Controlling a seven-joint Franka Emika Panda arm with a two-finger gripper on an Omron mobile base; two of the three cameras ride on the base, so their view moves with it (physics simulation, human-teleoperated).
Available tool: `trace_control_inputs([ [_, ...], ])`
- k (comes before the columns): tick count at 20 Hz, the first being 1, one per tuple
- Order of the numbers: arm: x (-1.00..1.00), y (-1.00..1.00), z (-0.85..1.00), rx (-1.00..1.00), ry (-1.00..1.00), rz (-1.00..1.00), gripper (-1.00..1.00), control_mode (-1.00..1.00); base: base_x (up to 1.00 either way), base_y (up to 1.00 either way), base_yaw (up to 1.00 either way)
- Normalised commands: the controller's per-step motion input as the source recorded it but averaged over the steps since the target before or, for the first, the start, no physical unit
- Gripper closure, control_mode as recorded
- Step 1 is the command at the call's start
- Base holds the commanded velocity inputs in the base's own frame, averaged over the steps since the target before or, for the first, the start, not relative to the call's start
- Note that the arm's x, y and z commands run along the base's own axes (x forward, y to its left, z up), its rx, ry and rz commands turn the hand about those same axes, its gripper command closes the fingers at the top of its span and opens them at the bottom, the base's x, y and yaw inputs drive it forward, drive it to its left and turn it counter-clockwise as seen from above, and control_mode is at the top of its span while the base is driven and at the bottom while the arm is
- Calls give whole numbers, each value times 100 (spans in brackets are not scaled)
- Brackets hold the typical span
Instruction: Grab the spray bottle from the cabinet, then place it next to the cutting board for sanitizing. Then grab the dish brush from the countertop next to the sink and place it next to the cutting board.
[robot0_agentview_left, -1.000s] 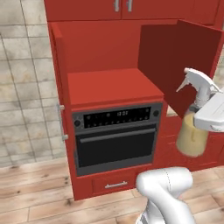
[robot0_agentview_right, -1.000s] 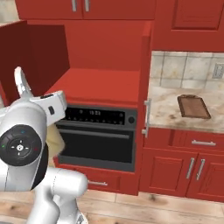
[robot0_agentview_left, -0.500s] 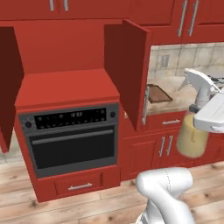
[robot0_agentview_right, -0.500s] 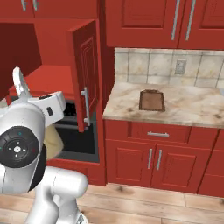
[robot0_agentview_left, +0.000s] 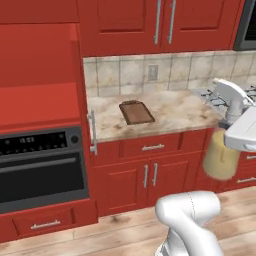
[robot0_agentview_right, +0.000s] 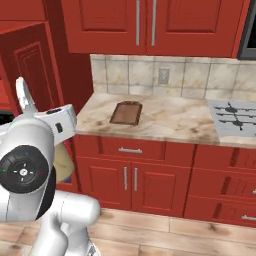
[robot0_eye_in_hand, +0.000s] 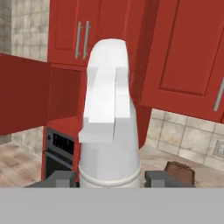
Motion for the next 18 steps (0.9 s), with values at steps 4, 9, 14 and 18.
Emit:
trace_control_inputs([
  [4,0,0,0,0,0,0,100,100,100,0,-5],
  [9,0,0,0,0,0,0,100,100,100,0,-3],
  [14,0,0,0,0,0,0,100,100,100,-47,0],
  [18,0,0,0,0,0,0,100,100,100,-5,0],
])
